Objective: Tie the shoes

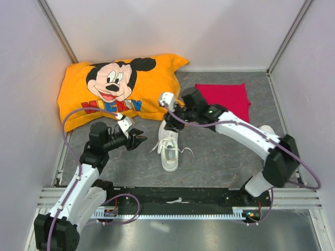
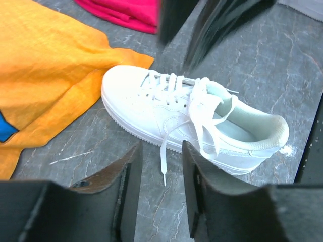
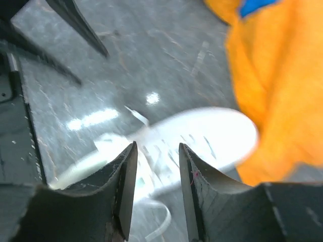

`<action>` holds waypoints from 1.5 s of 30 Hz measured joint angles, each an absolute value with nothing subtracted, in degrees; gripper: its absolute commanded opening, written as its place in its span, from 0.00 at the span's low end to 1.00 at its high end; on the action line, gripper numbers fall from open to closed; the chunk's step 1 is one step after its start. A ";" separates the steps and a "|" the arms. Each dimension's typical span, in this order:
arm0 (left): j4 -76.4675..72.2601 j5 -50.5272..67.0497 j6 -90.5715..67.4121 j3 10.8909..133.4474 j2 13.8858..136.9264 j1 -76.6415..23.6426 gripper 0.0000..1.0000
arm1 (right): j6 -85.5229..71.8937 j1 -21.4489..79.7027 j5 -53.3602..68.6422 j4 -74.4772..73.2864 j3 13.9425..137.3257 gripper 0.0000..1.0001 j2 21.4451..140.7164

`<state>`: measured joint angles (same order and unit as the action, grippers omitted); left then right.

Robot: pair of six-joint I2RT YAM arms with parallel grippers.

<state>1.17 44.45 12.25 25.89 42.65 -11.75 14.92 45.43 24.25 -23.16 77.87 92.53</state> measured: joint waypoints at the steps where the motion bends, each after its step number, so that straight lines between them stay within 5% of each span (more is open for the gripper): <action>1: 1.21 44.21 11.90 25.89 42.39 -11.57 0.46 | 15.51 43.97 24.69 -23.11 76.01 0.46 90.00; 7: 1.63 43.83 9.87 26.04 42.68 -11.33 0.46 | 19.77 42.98 29.06 -21.76 63.79 0.39 77.76; 25: 3.14 43.83 9.65 28.47 46.00 -11.33 0.46 | 28.73 43.44 30.81 -21.39 53.41 0.41 82.26; 28: 3.27 43.83 9.67 28.49 46.48 -11.33 0.46 | 29.02 43.44 30.79 -21.37 53.41 0.34 83.61; 34: 4.01 43.86 9.89 28.99 46.89 -11.33 0.43 | 29.47 43.44 30.83 -21.23 53.41 0.00 84.07; 45: 4.38 47.44 13.37 29.10 46.83 -11.33 0.43 | 25.04 43.24 30.61 -20.12 54.08 0.00 79.96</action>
<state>4.38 47.44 13.37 29.10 46.83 -11.33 25.04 43.24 30.61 -20.12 54.08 79.96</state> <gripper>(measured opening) 0.422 0.007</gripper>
